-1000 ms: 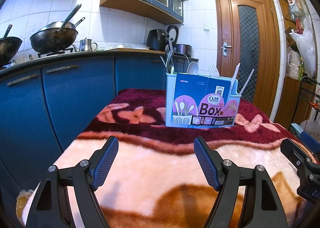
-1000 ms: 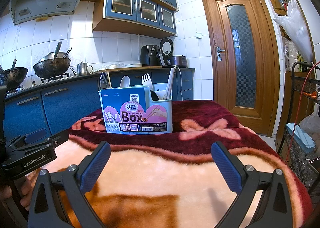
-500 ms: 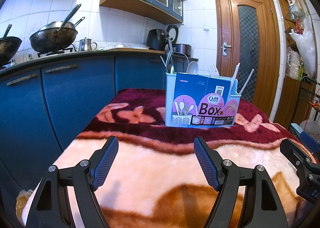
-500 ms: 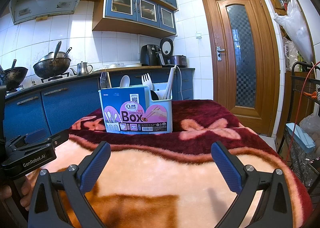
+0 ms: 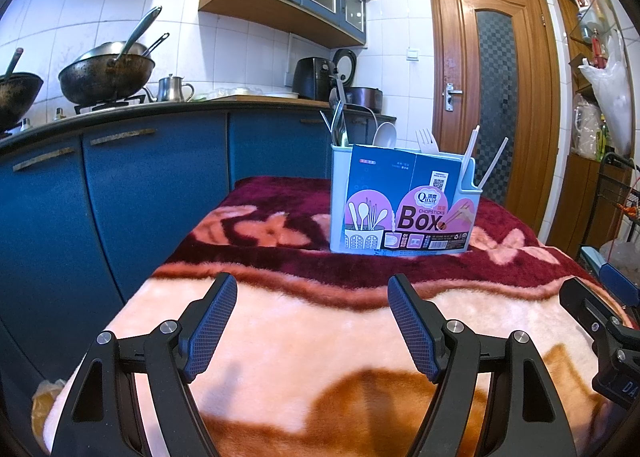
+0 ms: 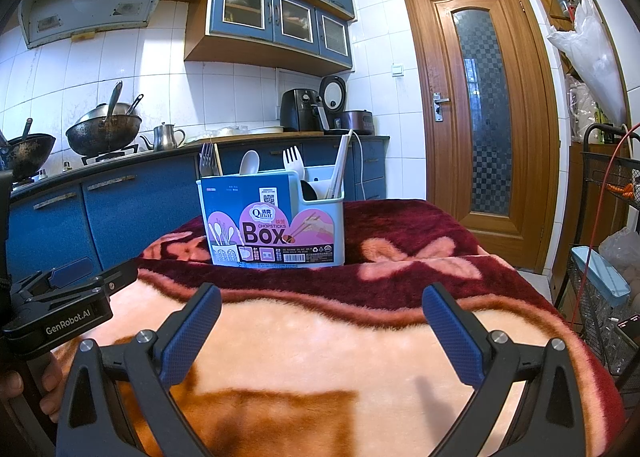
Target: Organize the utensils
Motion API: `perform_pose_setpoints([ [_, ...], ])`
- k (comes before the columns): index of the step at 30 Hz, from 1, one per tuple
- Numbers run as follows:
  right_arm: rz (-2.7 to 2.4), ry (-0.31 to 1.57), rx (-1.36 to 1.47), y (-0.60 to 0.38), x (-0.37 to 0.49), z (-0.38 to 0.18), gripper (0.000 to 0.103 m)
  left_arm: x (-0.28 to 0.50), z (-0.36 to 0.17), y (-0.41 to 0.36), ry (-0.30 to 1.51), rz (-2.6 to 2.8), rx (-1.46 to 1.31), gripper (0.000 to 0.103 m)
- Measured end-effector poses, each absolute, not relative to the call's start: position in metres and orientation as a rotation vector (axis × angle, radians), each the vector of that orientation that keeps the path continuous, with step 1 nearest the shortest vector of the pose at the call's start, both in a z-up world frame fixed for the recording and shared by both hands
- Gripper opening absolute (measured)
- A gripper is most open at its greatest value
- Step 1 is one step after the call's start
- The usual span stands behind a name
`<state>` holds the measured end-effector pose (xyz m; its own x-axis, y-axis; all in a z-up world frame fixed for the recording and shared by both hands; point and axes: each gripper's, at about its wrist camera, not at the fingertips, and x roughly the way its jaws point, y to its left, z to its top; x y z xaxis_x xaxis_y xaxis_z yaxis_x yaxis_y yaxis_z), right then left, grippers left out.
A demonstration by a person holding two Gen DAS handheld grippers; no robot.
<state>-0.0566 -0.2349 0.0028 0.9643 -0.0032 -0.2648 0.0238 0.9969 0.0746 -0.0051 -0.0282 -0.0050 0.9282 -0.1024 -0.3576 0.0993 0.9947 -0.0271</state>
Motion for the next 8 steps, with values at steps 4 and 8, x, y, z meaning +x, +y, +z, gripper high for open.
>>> perform_pose_setpoints([
  [4, -0.014, 0.267, 0.078, -0.2349, -0.0566, 0.0029, 0.103, -0.0052, -0.0049, -0.0277, 0.367, -0.103, -0.009, 0.079],
  [8, -0.014, 0.268, 0.078, -0.235, -0.0566, 0.003, 0.103, -0.005, -0.005, -0.0279, 0.368, -0.103, -0.008, 0.079],
])
